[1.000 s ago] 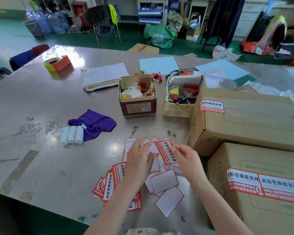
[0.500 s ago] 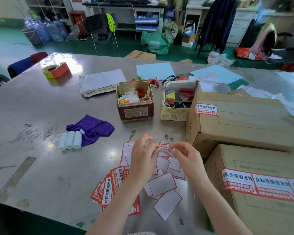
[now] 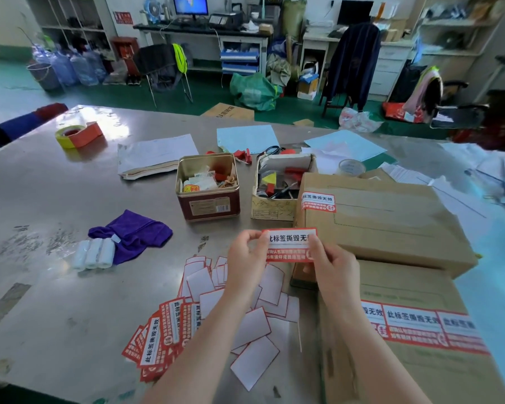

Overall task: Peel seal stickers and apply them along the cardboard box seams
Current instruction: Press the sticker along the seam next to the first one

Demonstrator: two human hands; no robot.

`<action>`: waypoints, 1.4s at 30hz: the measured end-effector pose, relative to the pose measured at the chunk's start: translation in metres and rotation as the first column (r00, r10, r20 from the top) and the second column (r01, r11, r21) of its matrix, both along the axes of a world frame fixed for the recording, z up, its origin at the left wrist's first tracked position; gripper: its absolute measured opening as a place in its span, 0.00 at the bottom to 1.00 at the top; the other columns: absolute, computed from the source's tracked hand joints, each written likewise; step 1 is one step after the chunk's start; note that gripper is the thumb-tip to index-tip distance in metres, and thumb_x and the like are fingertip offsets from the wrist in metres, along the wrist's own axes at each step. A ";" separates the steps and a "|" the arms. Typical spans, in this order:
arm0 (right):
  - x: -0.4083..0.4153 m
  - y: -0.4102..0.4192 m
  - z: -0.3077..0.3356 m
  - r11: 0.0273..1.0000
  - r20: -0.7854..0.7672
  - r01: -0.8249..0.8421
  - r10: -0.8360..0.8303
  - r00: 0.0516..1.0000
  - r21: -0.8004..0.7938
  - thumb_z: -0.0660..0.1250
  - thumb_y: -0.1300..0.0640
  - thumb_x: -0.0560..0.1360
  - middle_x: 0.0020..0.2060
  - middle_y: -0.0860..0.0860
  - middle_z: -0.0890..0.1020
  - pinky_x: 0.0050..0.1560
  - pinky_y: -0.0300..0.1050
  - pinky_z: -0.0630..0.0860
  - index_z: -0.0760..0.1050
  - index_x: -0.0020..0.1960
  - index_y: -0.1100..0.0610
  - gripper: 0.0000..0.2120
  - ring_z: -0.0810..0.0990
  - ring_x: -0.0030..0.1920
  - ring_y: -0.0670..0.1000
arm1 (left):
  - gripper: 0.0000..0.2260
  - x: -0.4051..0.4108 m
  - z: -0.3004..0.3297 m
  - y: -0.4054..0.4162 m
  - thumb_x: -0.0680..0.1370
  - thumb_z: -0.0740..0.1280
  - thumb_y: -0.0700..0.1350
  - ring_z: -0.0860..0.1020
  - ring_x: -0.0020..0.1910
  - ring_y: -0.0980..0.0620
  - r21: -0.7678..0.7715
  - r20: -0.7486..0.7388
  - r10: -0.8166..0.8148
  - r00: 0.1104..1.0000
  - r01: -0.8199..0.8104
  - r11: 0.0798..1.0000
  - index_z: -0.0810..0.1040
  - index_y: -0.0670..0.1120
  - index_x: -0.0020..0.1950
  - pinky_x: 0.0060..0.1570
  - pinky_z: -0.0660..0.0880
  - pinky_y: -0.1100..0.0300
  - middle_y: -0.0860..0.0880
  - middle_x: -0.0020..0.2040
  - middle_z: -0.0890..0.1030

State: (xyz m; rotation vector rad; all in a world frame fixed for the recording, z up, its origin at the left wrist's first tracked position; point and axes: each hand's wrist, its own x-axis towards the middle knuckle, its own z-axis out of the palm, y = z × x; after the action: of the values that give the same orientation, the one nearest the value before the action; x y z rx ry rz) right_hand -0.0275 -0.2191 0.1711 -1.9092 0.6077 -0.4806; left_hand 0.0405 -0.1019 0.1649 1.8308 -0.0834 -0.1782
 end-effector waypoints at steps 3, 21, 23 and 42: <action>0.002 -0.023 0.014 0.993 0.019 -0.005 0.008 1.000 -0.115 0.60 0.50 0.78 0.25 0.47 0.77 0.26 0.29 0.67 0.77 0.35 0.60 0.19 0.74 0.25 0.39 | 0.07 0.006 0.004 -0.024 0.80 0.60 0.51 0.78 0.46 0.57 0.051 0.124 0.006 0.992 -0.012 0.999 0.72 0.49 0.51 0.37 0.75 0.71 0.52 0.46 0.78; 0.025 -0.141 0.013 0.988 -0.011 0.054 -0.056 0.998 -0.146 0.55 0.48 0.80 0.27 0.60 0.75 0.34 0.45 0.67 0.72 0.37 0.69 0.26 0.70 0.29 0.54 | 0.20 0.052 0.009 -0.114 0.83 0.51 0.49 0.65 0.70 0.50 0.202 0.012 -0.166 0.986 0.160 0.966 0.60 0.44 0.74 0.67 0.63 0.58 0.46 0.72 0.66; 0.034 -0.147 0.013 0.991 -0.026 0.049 -0.052 0.998 -0.124 0.54 0.48 0.80 0.26 0.56 0.74 0.32 0.44 0.66 0.72 0.37 0.68 0.26 0.71 0.29 0.53 | 0.20 0.055 0.008 -0.123 0.83 0.51 0.50 0.65 0.70 0.50 0.192 -0.037 -0.260 0.965 0.262 0.946 0.61 0.46 0.74 0.65 0.63 0.59 0.48 0.71 0.68; 0.067 -0.178 0.001 0.982 -0.228 -0.007 -0.037 0.973 -0.190 0.55 0.50 0.81 0.26 0.52 0.70 0.28 0.45 0.60 0.67 0.32 0.61 0.22 0.65 0.28 0.51 | 0.12 0.076 -0.012 -0.141 0.80 0.54 0.43 0.74 0.52 0.50 0.492 -0.048 -0.212 0.976 0.208 0.845 0.70 0.45 0.61 0.51 0.72 0.54 0.46 0.57 0.77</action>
State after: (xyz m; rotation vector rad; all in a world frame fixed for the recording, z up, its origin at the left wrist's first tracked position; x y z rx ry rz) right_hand 0.0390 -0.3973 0.1719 -2.1622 0.7504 -0.3371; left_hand 0.1162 -0.2433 0.1532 2.3381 -0.2666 -0.3755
